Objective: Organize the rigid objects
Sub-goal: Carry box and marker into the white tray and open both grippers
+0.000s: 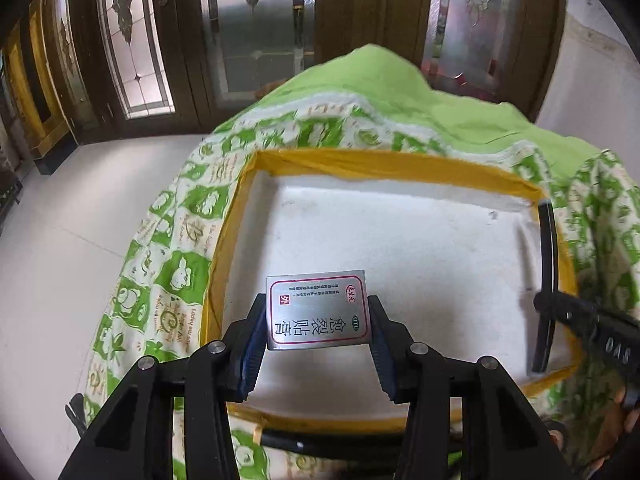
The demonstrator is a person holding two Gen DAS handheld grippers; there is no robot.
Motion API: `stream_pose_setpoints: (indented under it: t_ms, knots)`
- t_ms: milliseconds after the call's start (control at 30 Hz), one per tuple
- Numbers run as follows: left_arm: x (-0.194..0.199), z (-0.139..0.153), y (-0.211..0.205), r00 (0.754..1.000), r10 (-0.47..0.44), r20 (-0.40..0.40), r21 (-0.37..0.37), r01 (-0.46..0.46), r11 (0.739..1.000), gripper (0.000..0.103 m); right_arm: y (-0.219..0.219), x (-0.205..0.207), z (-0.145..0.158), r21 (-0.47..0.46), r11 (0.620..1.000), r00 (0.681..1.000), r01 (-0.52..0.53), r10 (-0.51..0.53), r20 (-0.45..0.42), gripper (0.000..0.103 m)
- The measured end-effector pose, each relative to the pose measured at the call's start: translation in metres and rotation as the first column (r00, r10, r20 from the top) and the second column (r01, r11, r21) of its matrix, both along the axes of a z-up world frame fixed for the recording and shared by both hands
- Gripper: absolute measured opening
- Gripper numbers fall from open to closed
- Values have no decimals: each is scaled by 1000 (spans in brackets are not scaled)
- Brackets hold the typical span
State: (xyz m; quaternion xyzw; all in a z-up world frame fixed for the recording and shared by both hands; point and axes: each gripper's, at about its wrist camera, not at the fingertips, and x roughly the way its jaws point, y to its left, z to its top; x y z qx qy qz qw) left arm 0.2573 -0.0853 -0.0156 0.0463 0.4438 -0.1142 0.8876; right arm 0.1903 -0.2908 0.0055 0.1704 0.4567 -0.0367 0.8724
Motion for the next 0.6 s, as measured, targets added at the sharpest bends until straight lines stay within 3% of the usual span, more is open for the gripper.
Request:
stream_pose_setpoints:
  t_ms: [133,333,533,600]
  knots:
    - [6,-18,3,999,15,-31,22,-15,1000,50,2,5,-18,18,1000,998,0,2,-62,15]
    - [7,-28,12,998,37,-47,22,-36,999,51,6,7,-24,-43,999,997,8,-12,-82,15]
    - [-7,-17,19,999,19,-42,-18,-20,1000,64,9,8,-23,-89,996,999,7,-11,-52,15]
    - [-23,-6,22,1000,22,0,3,-22,1000,72,7,5,-21,-94,995,999,12,-15,-33,27]
